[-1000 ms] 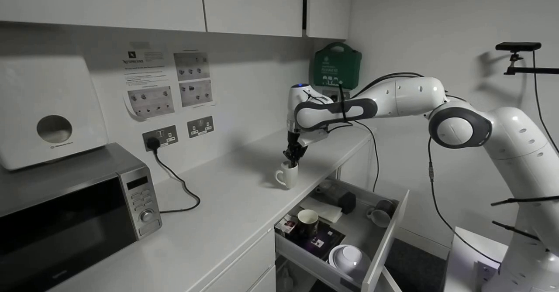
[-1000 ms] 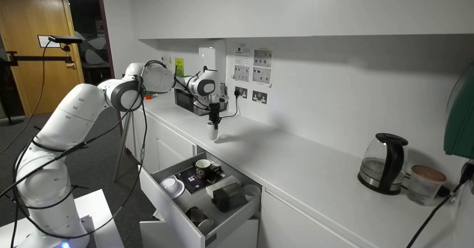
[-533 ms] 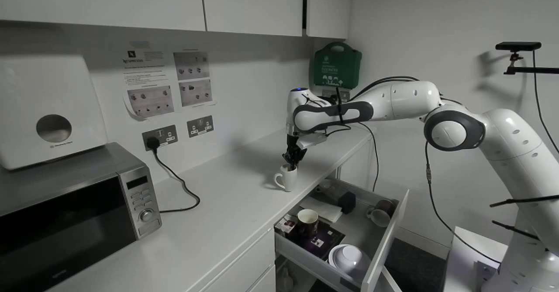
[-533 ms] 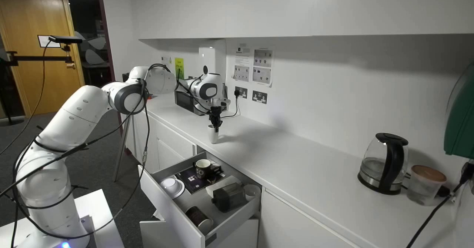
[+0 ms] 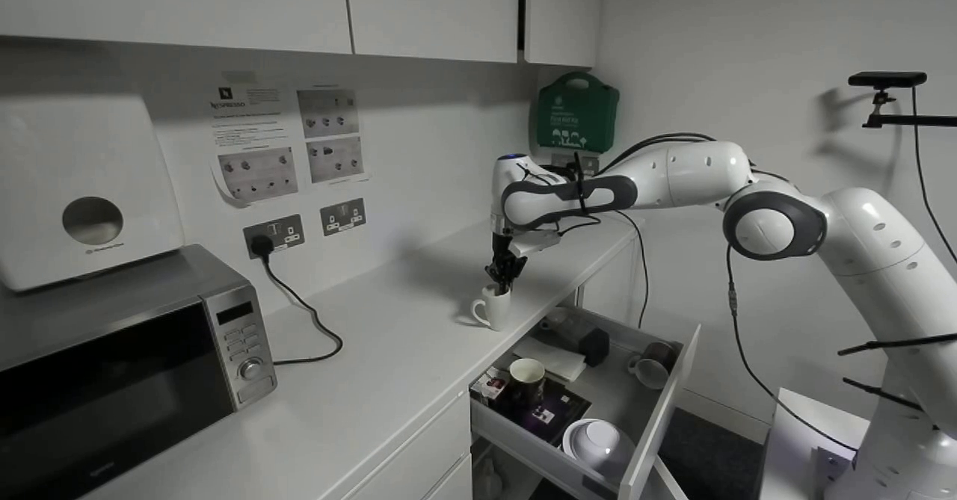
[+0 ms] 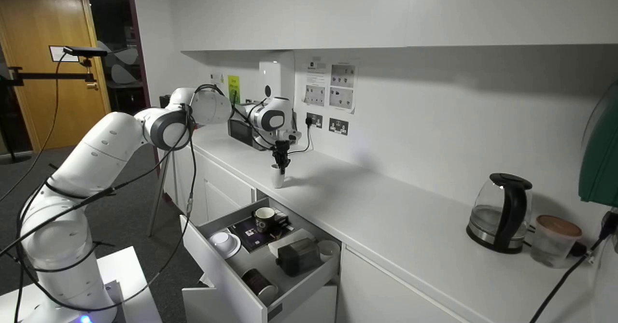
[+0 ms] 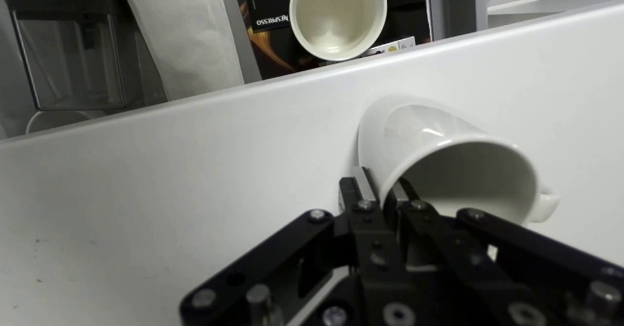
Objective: Remove the white and mug and the black mugs from the drawer, push the drawer closed, close the open bottom cabinet
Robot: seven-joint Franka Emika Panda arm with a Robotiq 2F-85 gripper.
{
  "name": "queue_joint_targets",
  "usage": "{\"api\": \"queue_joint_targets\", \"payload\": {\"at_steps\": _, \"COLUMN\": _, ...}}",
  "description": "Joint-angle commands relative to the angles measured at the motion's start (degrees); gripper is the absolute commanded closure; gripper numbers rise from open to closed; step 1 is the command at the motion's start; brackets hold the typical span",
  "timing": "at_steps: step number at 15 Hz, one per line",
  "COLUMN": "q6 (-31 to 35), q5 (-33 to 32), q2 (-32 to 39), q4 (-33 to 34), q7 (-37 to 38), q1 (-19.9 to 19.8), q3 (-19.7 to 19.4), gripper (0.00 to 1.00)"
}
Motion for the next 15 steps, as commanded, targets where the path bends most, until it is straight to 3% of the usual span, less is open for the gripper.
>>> {"api": "queue_joint_targets", "payload": {"at_steps": 1, "q6": -3.46, "q5": 1.59, "q2": 1.23, "q4": 3.81, "q7": -1.83, "q1": -0.55, "q3": -0.05, "gripper": 0.69}}
{"api": "queue_joint_targets", "payload": {"at_steps": 3, "q6": -3.71, "q5": 1.60, "q2": 1.34, "q4": 4.05, "q7": -1.79, "q1": -0.57, "q3": -0.07, "gripper": 0.59}}
{"api": "queue_joint_targets", "payload": {"at_steps": 11, "q6": -4.80, "q5": 1.81, "q2": -0.52, "q4": 3.38, "q7": -1.47, "q1": -0.92, "q3": -0.13, "gripper": 0.01}}
{"api": "queue_joint_targets", "payload": {"at_steps": 15, "q6": -3.92, "q5": 2.60, "q2": -3.99, "q4": -0.23, "q7": -1.47, "q1": -1.53, "q3": -0.12, "gripper": 0.00}}
